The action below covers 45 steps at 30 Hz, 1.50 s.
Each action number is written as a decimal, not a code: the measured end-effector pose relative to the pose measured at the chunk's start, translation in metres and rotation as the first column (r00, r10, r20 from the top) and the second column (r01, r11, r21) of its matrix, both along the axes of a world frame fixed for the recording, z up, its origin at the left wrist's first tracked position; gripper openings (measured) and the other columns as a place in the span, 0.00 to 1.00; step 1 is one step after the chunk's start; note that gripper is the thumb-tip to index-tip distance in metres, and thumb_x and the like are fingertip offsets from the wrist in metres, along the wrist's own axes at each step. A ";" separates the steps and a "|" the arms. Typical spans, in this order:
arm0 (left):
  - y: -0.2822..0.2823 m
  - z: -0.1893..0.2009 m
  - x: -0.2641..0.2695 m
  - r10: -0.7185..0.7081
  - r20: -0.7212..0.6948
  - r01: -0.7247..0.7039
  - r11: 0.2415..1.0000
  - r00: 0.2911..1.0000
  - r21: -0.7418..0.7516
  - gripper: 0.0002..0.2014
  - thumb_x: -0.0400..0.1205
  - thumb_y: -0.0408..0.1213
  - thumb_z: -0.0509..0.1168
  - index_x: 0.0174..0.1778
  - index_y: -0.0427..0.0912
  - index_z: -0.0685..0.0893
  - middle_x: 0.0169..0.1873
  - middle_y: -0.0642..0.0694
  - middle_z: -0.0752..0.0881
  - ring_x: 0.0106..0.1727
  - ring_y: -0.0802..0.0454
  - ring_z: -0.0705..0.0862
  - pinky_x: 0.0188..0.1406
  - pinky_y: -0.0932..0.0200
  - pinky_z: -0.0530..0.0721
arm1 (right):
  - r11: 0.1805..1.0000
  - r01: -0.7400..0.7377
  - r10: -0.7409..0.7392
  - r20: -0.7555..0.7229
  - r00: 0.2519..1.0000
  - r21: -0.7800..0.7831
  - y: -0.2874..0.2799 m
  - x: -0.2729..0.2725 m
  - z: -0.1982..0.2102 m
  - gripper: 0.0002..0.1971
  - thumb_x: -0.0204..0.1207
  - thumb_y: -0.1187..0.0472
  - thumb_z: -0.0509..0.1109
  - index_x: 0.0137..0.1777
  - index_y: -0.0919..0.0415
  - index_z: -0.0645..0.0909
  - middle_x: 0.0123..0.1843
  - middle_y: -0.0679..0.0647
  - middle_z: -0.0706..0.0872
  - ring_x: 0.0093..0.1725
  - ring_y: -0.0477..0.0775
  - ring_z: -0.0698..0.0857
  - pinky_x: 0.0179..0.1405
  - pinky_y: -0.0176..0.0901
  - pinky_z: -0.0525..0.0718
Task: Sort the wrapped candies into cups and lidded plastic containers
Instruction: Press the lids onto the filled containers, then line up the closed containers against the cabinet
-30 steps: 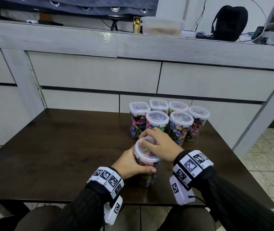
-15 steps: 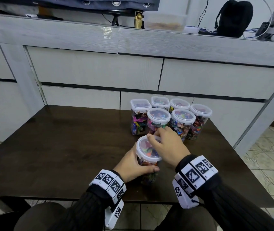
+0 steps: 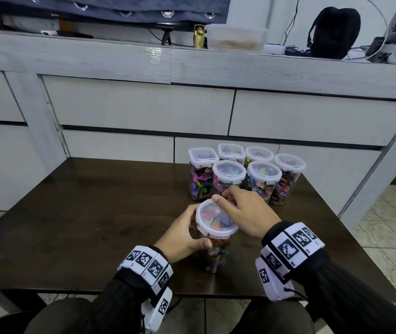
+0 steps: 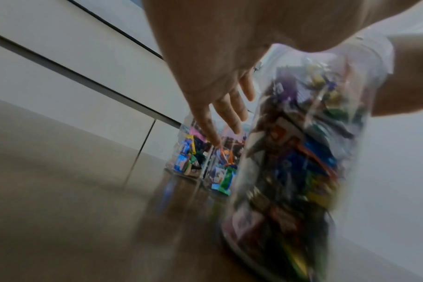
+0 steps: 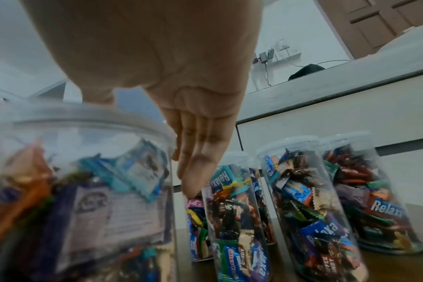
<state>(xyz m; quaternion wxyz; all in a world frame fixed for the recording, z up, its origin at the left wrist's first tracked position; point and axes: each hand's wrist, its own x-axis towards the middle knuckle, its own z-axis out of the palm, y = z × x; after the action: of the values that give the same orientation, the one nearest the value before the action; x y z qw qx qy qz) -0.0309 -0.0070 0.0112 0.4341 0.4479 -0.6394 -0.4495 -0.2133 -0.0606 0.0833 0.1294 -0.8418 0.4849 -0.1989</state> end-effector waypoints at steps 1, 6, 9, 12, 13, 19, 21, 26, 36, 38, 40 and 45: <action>-0.001 0.007 0.003 -0.008 -0.015 0.008 1.000 1.000 0.001 0.59 0.48 0.77 0.75 0.75 0.55 0.67 0.71 0.54 0.78 0.72 0.63 0.77 0.70 0.63 0.75 | 0.999 -0.027 0.027 0.007 1.000 0.048 0.002 -0.002 0.001 0.27 0.75 0.32 0.59 0.56 0.56 0.79 0.48 0.50 0.85 0.46 0.49 0.83 0.48 0.48 0.82; -0.015 0.030 0.006 -0.055 -0.006 0.055 0.998 0.998 0.037 0.59 0.46 0.64 0.84 0.76 0.52 0.71 0.71 0.50 0.80 0.72 0.54 0.79 0.75 0.45 0.76 | 0.930 -0.213 0.207 0.051 0.977 0.300 0.003 -0.011 0.004 0.43 0.63 0.40 0.79 0.75 0.57 0.68 0.66 0.47 0.80 0.61 0.42 0.80 0.58 0.31 0.76; -0.017 0.030 0.001 -0.049 -0.006 0.049 0.997 0.999 0.052 0.59 0.43 0.56 0.87 0.73 0.44 0.76 0.67 0.43 0.83 0.69 0.47 0.82 0.72 0.41 0.77 | 0.914 -0.237 0.219 0.092 0.971 0.330 -0.001 -0.020 0.003 0.53 0.60 0.46 0.83 0.80 0.60 0.59 0.73 0.49 0.76 0.69 0.44 0.77 0.69 0.35 0.73; -0.017 0.027 0.002 -0.004 0.021 0.004 1.000 1.000 0.016 0.51 0.47 0.47 0.85 0.69 0.43 0.79 0.63 0.43 0.85 0.66 0.47 0.84 0.70 0.38 0.79 | 0.897 -0.274 0.261 0.085 0.962 0.346 -0.005 -0.024 0.000 0.50 0.54 0.48 0.87 0.75 0.56 0.64 0.68 0.47 0.80 0.65 0.40 0.79 0.69 0.39 0.76; -0.017 0.027 0.003 0.007 0.033 -0.007 1.000 0.999 0.001 0.49 0.48 0.47 0.84 0.69 0.43 0.79 0.63 0.43 0.85 0.66 0.48 0.84 0.69 0.38 0.79 | 0.898 -0.281 0.266 0.091 0.960 0.339 -0.005 -0.024 -0.001 0.49 0.54 0.47 0.87 0.73 0.55 0.66 0.66 0.45 0.80 0.64 0.40 0.79 0.68 0.40 0.77; -0.017 0.032 0.004 -0.010 0.155 0.015 1.000 0.988 -0.027 0.45 0.53 0.49 0.84 0.69 0.48 0.78 0.63 0.50 0.84 0.64 0.55 0.83 0.69 0.45 0.80 | 0.881 -0.327 0.298 0.136 0.945 0.342 -0.006 -0.028 -0.008 0.53 0.58 0.44 0.84 0.79 0.54 0.59 0.71 0.43 0.75 0.70 0.40 0.75 0.72 0.38 0.72; -0.019 0.039 0.006 -0.036 0.296 0.048 0.998 0.955 -0.034 0.45 0.59 0.50 0.85 0.73 0.51 0.74 0.66 0.54 0.81 0.66 0.60 0.81 0.70 0.47 0.79 | 0.858 -0.329 0.288 0.161 0.944 0.394 -0.010 -0.031 -0.002 0.53 0.57 0.42 0.83 0.80 0.53 0.60 0.72 0.42 0.72 0.70 0.41 0.75 0.71 0.38 0.73; -0.020 0.052 0.004 -0.047 0.590 0.147 0.982 0.806 -0.121 0.54 0.60 0.73 0.73 0.80 0.67 0.56 0.77 0.67 0.64 0.75 0.67 0.69 0.77 0.55 0.72 | 0.994 -0.062 0.035 0.263 0.964 0.094 -0.045 -0.036 0.030 0.24 0.73 0.46 0.74 0.66 0.53 0.75 0.64 0.48 0.82 0.54 0.41 0.83 0.51 0.33 0.79; -0.019 0.055 0.033 0.090 0.855 0.228 0.945 0.511 -0.236 0.44 0.71 0.69 0.67 0.81 0.62 0.57 0.74 0.61 0.65 0.68 0.58 0.73 0.67 0.54 0.79 | 0.964 0.085 -0.235 -0.649 0.723 -0.253 -0.091 0.016 0.013 0.41 0.67 0.34 0.70 0.75 0.55 0.63 0.72 0.57 0.76 0.73 0.61 0.68 0.69 0.64 0.63; -0.018 0.059 0.063 0.109 0.862 0.168 0.961 0.495 -0.218 0.43 0.71 0.68 0.68 0.80 0.63 0.58 0.73 0.62 0.65 0.68 0.61 0.74 0.66 0.57 0.79 | 0.952 0.061 -0.248 -0.637 0.730 -0.301 -0.091 0.017 0.011 0.38 0.67 0.37 0.72 0.72 0.55 0.65 0.69 0.58 0.77 0.70 0.62 0.70 0.68 0.62 0.64; -0.017 0.063 0.096 0.115 0.870 0.091 0.980 0.480 -0.180 0.43 0.71 0.66 0.70 0.80 0.64 0.58 0.73 0.63 0.65 0.67 0.63 0.73 0.66 0.59 0.79 | 0.962 0.042 -0.200 -0.591 0.782 -0.269 -0.088 0.017 0.011 0.36 0.67 0.39 0.73 0.70 0.55 0.66 0.68 0.59 0.75 0.69 0.63 0.72 0.67 0.59 0.68; -0.023 0.067 0.166 0.155 0.907 -0.062 0.988 0.392 -0.142 0.45 0.72 0.64 0.71 0.81 0.65 0.55 0.80 0.60 0.62 0.74 0.59 0.70 0.69 0.57 0.76 | 0.997 -0.056 0.027 -0.404 0.914 -0.060 -0.066 0.038 0.010 0.36 0.67 0.46 0.78 0.70 0.55 0.65 0.66 0.60 0.69 0.65 0.63 0.75 0.62 0.53 0.78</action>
<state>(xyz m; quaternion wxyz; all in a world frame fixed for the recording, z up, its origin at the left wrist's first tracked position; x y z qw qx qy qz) 0.1348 -0.0297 0.0782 0.0597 0.6427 -0.7602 -0.0740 -0.1754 -0.1264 0.0936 0.0013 -0.8789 0.4757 -0.0357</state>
